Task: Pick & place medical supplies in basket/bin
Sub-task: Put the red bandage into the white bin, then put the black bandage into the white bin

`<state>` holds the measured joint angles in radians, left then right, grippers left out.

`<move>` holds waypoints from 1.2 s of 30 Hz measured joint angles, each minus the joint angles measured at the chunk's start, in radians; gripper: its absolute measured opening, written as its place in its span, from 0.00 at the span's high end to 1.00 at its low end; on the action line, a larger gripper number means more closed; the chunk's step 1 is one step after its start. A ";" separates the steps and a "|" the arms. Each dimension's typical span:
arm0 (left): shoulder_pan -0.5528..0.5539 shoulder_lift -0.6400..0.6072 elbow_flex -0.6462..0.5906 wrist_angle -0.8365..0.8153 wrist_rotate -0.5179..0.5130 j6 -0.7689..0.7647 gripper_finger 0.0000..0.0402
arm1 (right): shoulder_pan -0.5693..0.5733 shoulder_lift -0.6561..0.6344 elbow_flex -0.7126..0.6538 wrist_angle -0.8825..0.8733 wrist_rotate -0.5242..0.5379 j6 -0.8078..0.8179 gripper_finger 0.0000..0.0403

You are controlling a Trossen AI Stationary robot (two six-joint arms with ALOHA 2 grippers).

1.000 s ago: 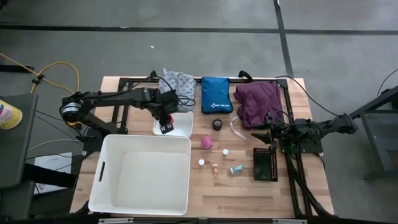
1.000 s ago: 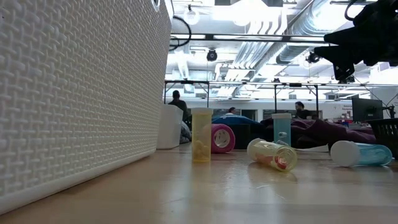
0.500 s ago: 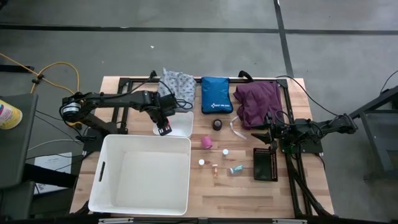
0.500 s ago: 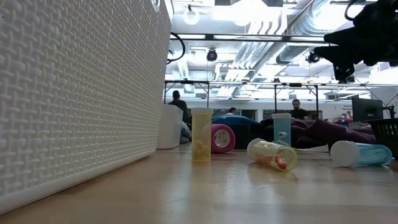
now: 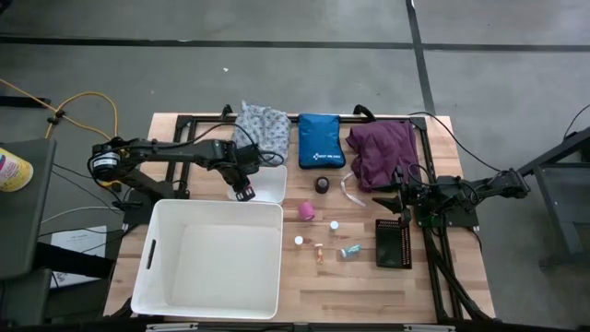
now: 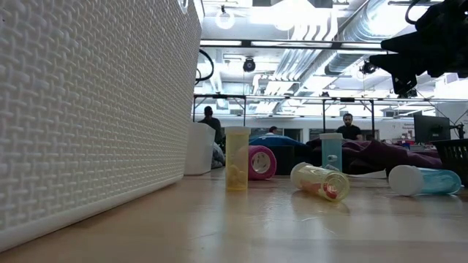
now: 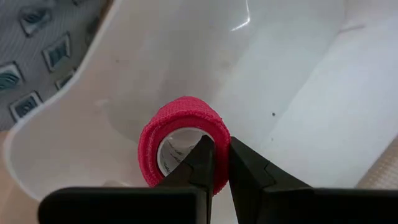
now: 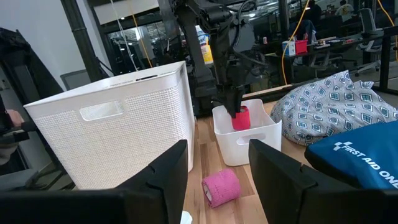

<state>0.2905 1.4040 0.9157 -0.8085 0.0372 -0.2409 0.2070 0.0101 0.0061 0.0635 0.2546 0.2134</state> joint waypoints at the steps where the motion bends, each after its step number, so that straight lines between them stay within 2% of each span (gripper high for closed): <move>1: -0.001 0.000 -0.003 0.001 0.000 0.000 0.93 | 0.000 0.000 0.000 0.000 0.000 0.000 0.61; 13: 0.009 0.000 -0.009 0.002 -0.001 -0.019 0.91 | 0.000 0.000 0.000 0.000 0.000 0.000 0.61; 22: 0.009 0.000 -0.009 0.002 -0.002 -0.011 0.72 | 0.000 0.000 0.000 0.000 0.000 0.000 0.61; 25: 0.009 0.000 -0.009 0.002 -0.002 -0.012 0.68 | 0.000 0.000 0.000 0.000 0.000 0.000 0.61; 31: 0.014 -0.003 -0.008 0.002 0.011 -0.014 0.67 | 0.000 0.000 0.000 0.000 0.000 0.000 0.61; 36: 0.062 -0.060 0.001 0.002 0.060 -0.008 0.67 | 0.000 0.000 0.000 0.000 0.000 0.000 0.61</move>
<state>0.3528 1.3438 0.9162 -0.8064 0.0971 -0.2494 0.2073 0.0101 0.0061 0.0635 0.2543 0.2132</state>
